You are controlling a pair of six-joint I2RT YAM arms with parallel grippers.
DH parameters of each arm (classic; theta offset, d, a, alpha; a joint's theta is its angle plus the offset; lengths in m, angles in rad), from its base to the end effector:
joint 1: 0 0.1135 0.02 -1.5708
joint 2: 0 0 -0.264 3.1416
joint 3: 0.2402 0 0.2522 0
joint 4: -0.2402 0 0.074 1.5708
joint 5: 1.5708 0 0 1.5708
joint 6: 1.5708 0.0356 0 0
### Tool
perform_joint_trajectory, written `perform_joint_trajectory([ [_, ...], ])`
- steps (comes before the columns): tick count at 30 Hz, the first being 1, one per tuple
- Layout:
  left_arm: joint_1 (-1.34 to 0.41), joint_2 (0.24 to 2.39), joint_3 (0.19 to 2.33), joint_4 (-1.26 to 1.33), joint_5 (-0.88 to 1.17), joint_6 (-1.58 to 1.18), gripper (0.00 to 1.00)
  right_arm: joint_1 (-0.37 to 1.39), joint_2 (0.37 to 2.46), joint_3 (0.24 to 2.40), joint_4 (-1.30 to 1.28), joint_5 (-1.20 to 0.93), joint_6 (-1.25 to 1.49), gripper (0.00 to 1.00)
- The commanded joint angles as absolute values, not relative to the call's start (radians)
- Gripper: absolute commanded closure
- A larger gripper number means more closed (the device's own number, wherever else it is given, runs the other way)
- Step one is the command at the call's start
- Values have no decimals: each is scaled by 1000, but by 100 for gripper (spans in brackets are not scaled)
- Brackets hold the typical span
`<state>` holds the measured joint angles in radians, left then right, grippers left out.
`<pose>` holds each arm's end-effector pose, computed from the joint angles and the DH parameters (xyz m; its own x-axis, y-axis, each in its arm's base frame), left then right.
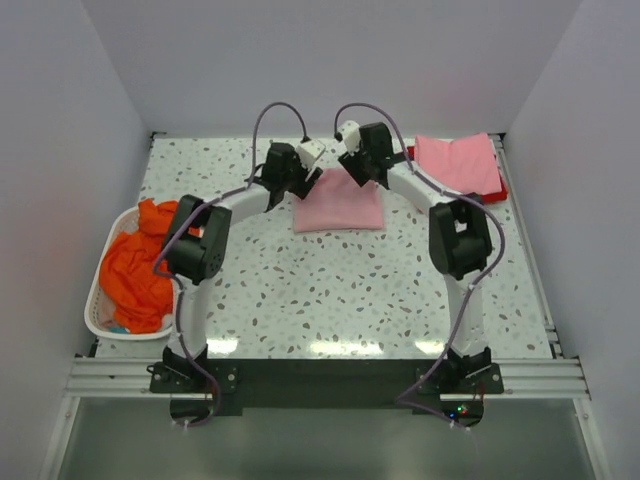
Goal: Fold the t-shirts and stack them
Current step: Fold the tshirt
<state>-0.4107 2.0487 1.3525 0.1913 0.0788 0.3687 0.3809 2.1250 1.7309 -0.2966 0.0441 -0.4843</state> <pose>0.4240 -0.1877 0.1839 -0.2475 0.4996 -0.8301 0.5900 0.7573 0.2799 0.4579 0.1817 0.2295 -0.3652 -0.6473 -0.6691 -0.5761 0.7217 -0.3837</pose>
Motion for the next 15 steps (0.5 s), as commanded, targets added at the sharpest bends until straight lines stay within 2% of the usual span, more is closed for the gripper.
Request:
perform_joint_trajectory([
  [1,-354,2202,1702,13,-175,8,16,397,2305,1977,-32,432,-324,29],
  [2,-344,2230,1750,-33,-208,-56,11,399,2357,2056,-73,463,-313,24],
  [4,-334,2200,1770,-29,-216,-104,7,396,2410,2162,-121,489,-298,23],
  [6,-328,2103,1734,32,-213,-88,5,388,2384,2139,-118,456,-307,24],
  [7,-330,2068,1691,40,-197,-75,5,387,2329,2091,-141,410,-330,25],
  [9,-327,1968,1610,58,-120,-43,6,367,2269,2036,-219,107,-383,27],
  [11,-325,1912,1562,66,54,-29,10,353,2212,1974,-343,-128,-455,36],
  [14,-325,1913,1534,40,263,-52,18,338,2177,1910,-417,-314,-469,46],
  [15,-327,1924,1528,41,294,-79,21,333,2174,1898,-422,-387,-445,53],
])
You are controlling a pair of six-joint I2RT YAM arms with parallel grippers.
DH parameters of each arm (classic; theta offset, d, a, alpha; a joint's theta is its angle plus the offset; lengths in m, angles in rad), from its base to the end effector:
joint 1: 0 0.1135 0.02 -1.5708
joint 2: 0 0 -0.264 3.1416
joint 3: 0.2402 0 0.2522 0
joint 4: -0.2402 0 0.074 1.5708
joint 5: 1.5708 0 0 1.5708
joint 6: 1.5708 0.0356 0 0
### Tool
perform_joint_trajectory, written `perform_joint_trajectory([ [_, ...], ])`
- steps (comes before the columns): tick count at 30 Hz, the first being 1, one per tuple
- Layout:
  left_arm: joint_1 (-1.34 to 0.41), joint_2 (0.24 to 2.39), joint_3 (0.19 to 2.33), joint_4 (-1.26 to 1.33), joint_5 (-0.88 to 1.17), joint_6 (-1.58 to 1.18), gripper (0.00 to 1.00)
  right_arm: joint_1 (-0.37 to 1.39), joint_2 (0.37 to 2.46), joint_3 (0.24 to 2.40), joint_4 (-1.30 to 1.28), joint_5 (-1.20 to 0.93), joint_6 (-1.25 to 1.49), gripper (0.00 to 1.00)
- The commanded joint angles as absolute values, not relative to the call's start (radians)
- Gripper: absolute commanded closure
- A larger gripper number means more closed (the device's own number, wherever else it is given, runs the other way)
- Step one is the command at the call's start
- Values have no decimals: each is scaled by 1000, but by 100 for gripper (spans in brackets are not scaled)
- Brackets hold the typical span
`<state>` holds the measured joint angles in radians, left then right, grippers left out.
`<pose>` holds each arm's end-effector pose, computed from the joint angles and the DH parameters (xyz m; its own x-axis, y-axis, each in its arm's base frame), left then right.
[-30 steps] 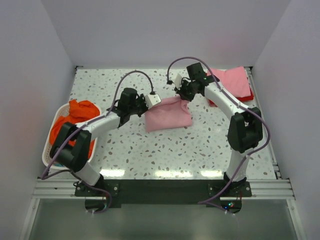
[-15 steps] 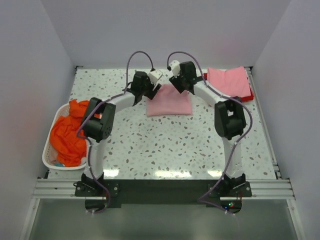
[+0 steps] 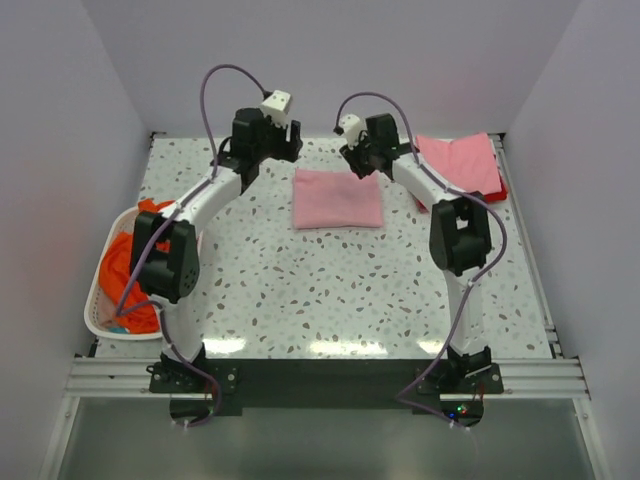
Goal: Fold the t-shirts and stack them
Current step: Fold the tshirt
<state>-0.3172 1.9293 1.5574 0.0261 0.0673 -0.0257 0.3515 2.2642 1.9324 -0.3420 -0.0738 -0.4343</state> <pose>0.4417 -0.1475 0.2905 -0.3315 0.0818 -0.9399 0.3629 0.9306 -0.0470 0.4924 0.1834 0.2251 -0.3642 -0.5805 -0.7283 -0.6070 0.7410 -0.2871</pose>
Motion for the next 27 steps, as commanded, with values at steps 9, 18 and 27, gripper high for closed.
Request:
perform_joint_trajectory([
  [9,-325,2170,1649,87,462,-236,62,345,2327,1991,-601,-759,-228,84],
  [18,-275,2322,1671,112,331,-387,72,353,2370,1882,-601,-666,-162,88],
  [27,-242,2148,1421,185,349,-387,69,341,2269,1835,-695,-681,-264,80],
])
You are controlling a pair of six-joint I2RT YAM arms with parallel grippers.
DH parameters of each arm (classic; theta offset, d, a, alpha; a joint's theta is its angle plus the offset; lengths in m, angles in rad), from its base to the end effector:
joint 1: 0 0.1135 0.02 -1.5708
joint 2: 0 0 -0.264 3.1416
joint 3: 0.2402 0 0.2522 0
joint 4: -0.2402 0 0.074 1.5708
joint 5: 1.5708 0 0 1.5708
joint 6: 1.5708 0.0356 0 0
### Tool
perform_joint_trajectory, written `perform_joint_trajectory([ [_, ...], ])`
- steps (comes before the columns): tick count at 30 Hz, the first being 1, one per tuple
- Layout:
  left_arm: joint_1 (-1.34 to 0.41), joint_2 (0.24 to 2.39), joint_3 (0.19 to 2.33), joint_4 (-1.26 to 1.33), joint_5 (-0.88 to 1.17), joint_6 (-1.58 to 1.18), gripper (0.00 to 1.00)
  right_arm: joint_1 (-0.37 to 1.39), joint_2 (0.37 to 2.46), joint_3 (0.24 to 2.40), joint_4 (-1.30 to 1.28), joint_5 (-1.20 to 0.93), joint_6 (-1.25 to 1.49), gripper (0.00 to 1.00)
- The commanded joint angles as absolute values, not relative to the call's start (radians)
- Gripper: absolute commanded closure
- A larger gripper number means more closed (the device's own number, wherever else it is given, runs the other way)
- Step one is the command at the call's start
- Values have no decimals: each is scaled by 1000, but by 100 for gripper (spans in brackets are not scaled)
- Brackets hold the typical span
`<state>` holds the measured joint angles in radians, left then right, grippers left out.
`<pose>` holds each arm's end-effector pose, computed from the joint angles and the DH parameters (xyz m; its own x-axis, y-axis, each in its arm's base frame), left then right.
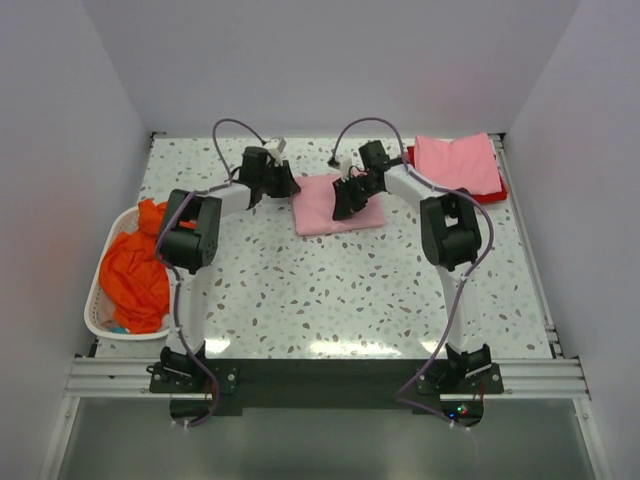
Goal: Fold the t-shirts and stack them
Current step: Fold the tshirt, then neatly place the folded tshirt to the corner
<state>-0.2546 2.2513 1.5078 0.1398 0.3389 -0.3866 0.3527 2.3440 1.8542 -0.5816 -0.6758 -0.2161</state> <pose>0.4766 -0.1363 0.1360 -0.6983 -0.1857 -0.6913 0.2582 0.8354 -0.4852 0.4592 0.1928 0.1508 -0.6866 -0.4310 -0.5855 -0.7145 0.5491 0.4337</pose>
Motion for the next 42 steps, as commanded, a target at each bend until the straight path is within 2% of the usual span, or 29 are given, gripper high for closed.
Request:
perform_joint_trajectory([
  [1,-242,2076,1386,245,373,-379,67,330,2251,1839,-704,-695,-271,77],
  [2,-244,2038,1321,271,388,-379,65,325,2209,1842,-710,-702,-275,74],
  [3,-245,1969,1296,291,412,-383,61,319,2189,1841,-709,-710,-275,66],
  [9,-273,1807,1180,321,458,-439,54,269,2091,1799,-661,-644,-247,47],
  [11,-290,1804,1164,324,485,-451,53,249,2095,1801,-652,-580,-220,45],
  [15,-362,1853,1190,287,518,-451,53,224,2138,1850,-603,-445,-152,31],
  [21,-408,1972,1183,238,511,-453,57,204,2249,1953,-569,-328,-60,18],
  [32,-411,1963,976,198,477,-471,63,198,2447,2100,-626,-451,55,17],
  [37,-410,1990,925,198,502,-468,63,213,2477,2054,-635,-535,92,20],
  [42,-410,1996,899,216,509,-472,65,233,2474,1987,-652,-587,127,28],
])
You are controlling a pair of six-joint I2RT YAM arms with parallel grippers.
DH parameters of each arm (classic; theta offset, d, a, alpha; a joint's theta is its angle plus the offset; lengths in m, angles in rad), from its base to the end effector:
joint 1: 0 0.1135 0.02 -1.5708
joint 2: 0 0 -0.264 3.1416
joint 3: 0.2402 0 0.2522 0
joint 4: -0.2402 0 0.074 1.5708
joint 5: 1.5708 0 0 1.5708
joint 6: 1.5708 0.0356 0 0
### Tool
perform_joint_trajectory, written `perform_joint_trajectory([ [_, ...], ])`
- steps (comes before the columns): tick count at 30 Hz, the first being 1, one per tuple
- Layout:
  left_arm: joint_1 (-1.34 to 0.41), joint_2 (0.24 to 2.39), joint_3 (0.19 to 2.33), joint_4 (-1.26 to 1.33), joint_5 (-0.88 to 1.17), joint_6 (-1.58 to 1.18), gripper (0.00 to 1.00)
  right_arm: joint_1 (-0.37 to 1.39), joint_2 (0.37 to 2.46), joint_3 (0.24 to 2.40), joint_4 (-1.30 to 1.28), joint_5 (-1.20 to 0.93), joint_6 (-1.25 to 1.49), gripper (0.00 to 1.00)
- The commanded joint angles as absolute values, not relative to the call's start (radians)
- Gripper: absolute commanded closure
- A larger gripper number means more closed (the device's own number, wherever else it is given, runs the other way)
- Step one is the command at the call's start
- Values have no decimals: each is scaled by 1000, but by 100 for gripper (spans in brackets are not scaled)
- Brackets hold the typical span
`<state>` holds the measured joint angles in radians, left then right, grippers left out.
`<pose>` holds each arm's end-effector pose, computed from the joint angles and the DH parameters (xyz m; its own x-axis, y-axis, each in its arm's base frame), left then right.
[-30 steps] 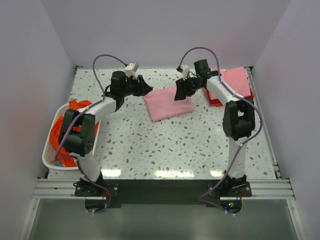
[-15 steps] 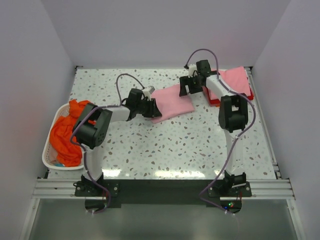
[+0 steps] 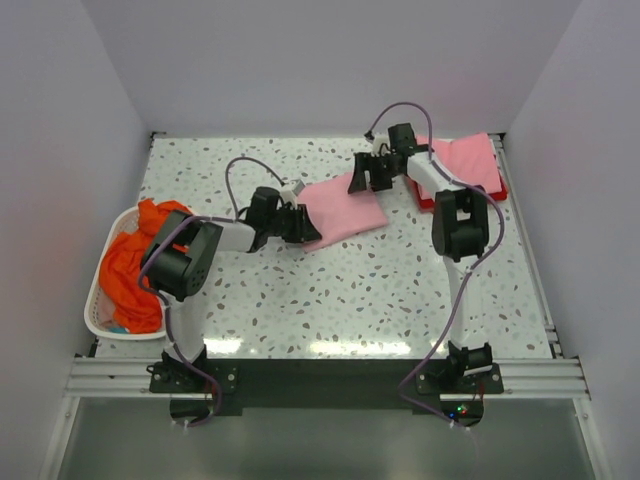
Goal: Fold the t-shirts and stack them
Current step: Neatly place the folded tshirt to the corner
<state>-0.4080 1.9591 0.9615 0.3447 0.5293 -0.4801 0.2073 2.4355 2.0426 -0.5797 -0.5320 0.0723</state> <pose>0.3475 -0.1698 0.1210 -0.8228 -0.0786 -0.5629 0.3728 0.6729 -0.6389 0.5141 0.1266 0.1599 -0.8396 -0.1130 -0.5314 -0.3973 0.7948 0.4588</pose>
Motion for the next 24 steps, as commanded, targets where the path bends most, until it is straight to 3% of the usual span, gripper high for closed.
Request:
perform_joint_trajectory([
  [1,-410,1994,897,219,506,-472,65,238,2471,1977,-650,-595,136,30],
  [4,-410,1991,893,221,508,-472,65,238,2474,1977,-649,-627,175,50],
  [5,-410,1991,890,225,508,-474,65,239,2477,1982,-649,-637,193,64],
  [9,-410,1985,880,229,508,-471,65,238,2467,2003,-646,-658,209,97],
  [13,-410,1954,871,227,506,-457,63,235,2427,2029,-676,-626,157,100],
  [20,-391,1666,816,226,396,-449,36,236,2238,2023,-696,-379,-73,100],
  [24,-365,1430,813,132,307,-423,33,238,2204,2026,-730,-336,-121,100],
])
